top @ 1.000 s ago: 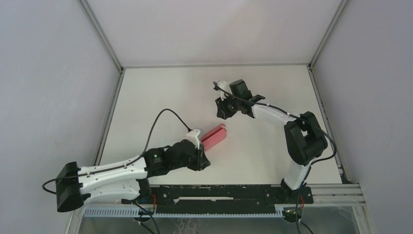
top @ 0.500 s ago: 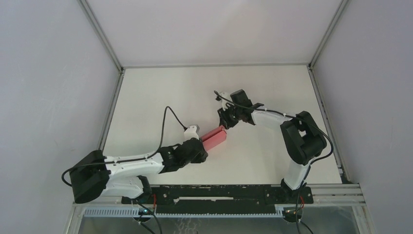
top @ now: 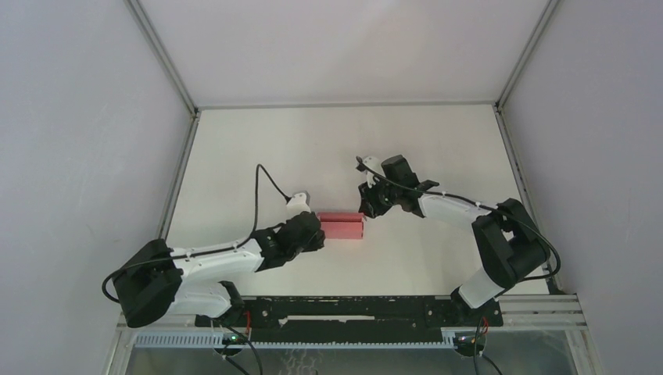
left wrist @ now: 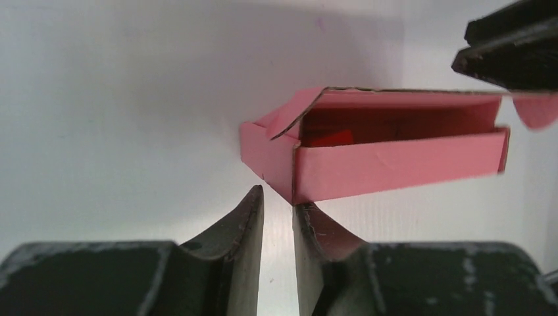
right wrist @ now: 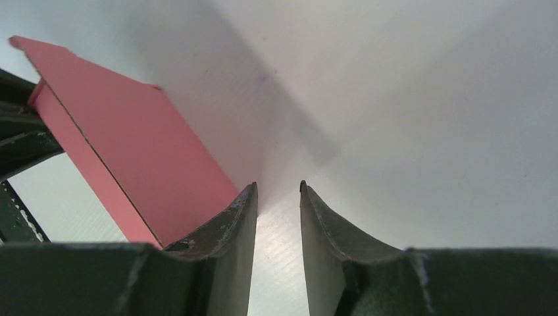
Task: Fold the paper box
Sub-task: Close the paper box at the center of the board.
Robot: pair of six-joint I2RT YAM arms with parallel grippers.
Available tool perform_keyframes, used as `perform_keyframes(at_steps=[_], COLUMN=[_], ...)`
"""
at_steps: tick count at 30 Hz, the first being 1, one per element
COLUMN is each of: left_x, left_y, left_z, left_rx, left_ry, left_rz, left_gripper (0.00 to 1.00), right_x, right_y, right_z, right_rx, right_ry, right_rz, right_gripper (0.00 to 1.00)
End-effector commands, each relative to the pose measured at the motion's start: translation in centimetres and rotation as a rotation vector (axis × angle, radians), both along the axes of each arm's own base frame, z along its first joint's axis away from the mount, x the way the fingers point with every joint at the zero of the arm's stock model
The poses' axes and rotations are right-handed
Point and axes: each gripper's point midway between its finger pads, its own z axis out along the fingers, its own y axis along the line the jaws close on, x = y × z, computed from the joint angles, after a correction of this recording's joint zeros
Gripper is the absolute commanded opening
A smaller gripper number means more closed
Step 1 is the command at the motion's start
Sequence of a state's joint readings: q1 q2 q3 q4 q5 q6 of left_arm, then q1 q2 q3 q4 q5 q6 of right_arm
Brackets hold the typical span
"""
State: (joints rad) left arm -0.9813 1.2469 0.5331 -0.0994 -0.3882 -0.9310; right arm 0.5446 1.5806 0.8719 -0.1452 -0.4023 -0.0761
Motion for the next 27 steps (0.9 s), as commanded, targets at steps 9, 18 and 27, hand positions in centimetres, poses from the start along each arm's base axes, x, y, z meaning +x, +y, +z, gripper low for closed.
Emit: perform_keyframes(at_steps=[9,18,27], left_x=[3.2,2.7,3.0], left_y=[0.9,1.3,2.8], left_z=[0.6,2.1,2.5], left_rx=[0.05,0.058,0.034], left_ry=[-0.079,-0.098,-0.112], left_rz=[0.025,-0.056,-0.063], left_gripper=[0.26,0.28,0.28], right_x=[-2.8,-1.6,-2.9], right_y=[0.8,-3.5,-0.1], right_z=[1.9,6.9,10.1], right_rx=[0.021,-0.01,0.199], right_ry=[-0.051,-0.195,-0.2], right_rz=[0.028,-0.182,0.002], right_gripper=[0.38,0.45,0.93])
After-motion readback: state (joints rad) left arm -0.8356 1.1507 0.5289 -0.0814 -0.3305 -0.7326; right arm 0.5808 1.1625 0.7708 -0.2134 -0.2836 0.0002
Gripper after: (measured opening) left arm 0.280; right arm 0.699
